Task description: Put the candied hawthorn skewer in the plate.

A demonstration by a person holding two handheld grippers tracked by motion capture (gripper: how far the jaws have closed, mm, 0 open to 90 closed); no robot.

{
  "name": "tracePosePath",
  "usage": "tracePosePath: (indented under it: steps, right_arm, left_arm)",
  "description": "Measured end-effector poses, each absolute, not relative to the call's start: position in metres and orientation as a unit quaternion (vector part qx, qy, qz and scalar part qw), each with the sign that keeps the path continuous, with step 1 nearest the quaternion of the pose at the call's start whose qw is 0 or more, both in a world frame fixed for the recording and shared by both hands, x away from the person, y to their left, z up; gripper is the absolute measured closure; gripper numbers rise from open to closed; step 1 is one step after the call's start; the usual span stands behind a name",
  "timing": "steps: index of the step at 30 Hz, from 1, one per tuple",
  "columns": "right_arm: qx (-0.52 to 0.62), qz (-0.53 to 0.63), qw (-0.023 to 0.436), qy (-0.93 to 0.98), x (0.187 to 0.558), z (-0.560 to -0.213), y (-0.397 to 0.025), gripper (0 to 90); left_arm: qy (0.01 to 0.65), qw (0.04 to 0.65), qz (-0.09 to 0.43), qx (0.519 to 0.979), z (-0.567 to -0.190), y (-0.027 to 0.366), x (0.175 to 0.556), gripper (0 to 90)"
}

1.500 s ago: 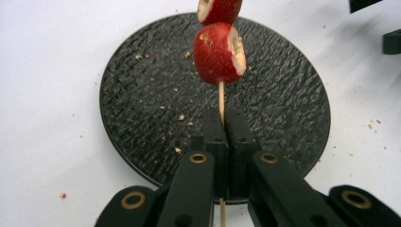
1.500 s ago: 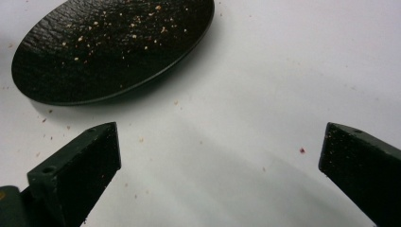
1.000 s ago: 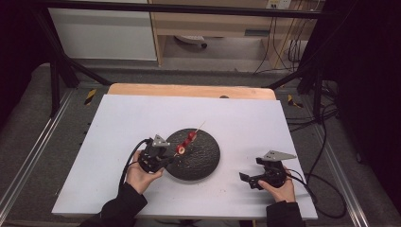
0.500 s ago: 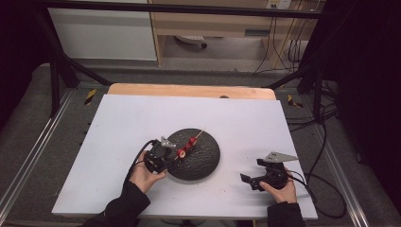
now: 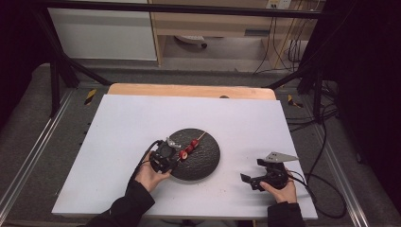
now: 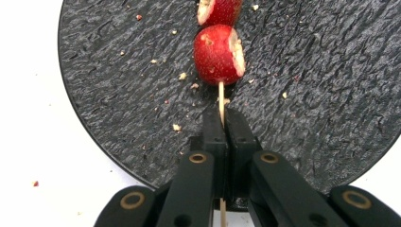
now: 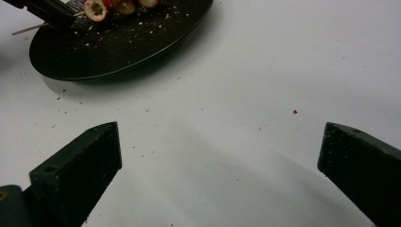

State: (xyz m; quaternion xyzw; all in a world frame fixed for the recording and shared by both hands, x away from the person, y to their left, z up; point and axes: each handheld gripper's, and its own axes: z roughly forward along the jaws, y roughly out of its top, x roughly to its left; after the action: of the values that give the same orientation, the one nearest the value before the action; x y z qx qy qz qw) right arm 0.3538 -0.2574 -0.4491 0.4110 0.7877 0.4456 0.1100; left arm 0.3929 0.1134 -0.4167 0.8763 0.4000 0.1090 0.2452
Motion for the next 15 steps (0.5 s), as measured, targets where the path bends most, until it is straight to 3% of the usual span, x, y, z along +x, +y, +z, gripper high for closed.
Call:
tracePosePath:
  steps: [8,15]
  right_arm:
    - [0.414,0.442,0.109,0.788,0.354,-0.45,-0.257,0.9]
    - [0.416,0.44,0.11,0.788,0.355,-0.451,-0.256,0.9]
  left_arm:
    - [0.396,0.261,0.112,0.873,-0.417,0.117,0.392,86.4]
    - [0.373,0.296,0.117,0.871,-0.41,0.131,0.388,66.6]
